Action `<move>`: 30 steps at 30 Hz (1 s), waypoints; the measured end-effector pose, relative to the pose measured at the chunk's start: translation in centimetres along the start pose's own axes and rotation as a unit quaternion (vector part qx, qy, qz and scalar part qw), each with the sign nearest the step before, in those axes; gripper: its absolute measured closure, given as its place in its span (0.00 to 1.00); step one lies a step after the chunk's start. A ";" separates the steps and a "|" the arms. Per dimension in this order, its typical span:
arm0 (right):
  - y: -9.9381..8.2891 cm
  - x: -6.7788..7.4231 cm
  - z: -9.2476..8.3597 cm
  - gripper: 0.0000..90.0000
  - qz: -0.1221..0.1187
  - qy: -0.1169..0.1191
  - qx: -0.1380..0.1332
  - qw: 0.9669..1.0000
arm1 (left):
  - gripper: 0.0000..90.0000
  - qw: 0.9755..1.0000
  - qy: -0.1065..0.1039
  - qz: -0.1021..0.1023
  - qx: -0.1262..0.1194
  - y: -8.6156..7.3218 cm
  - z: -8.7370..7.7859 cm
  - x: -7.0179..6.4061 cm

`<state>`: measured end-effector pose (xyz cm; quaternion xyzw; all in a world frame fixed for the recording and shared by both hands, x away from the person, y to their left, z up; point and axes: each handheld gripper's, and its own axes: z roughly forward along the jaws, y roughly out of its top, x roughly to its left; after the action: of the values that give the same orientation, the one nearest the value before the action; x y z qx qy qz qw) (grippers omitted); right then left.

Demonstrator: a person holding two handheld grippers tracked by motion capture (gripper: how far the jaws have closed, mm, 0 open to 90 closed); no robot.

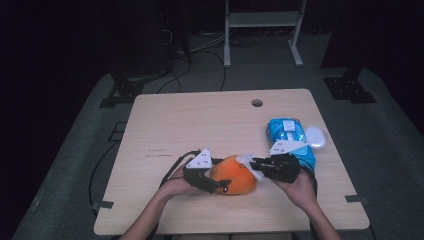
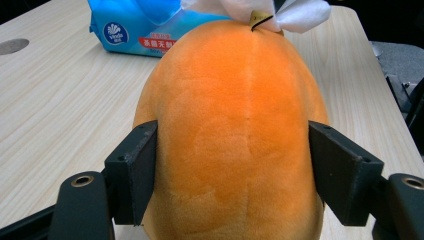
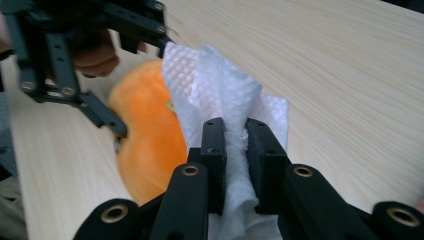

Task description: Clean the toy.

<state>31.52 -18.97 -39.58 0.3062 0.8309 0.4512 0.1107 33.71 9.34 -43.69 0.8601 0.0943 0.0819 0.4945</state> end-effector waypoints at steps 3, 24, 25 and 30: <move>0.1 0.2 0.0 0.87 0.000 0.001 0.000 1.000 | 0.29 1.000 0.003 0.008 0.005 0.3 0.1 -0.2; 1.0 1.3 0.7 0.87 -0.028 0.004 0.002 1.000 | 0.28 1.000 0.011 -0.018 -0.013 1.1 0.5 -0.4; 1.1 1.4 0.6 0.87 -0.030 0.002 0.001 1.000 | 0.30 1.000 0.014 -0.015 -0.013 1.2 0.6 -0.6; 2.1 3.5 0.6 0.87 -0.061 0.013 -0.014 0.998 | 0.32 1.000 0.017 0.013 -0.012 2.1 1.1 -1.7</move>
<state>29.90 -15.57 -37.83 0.2471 0.8431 0.4592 0.1311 32.44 7.01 -42.53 0.8536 0.0903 0.1038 0.5025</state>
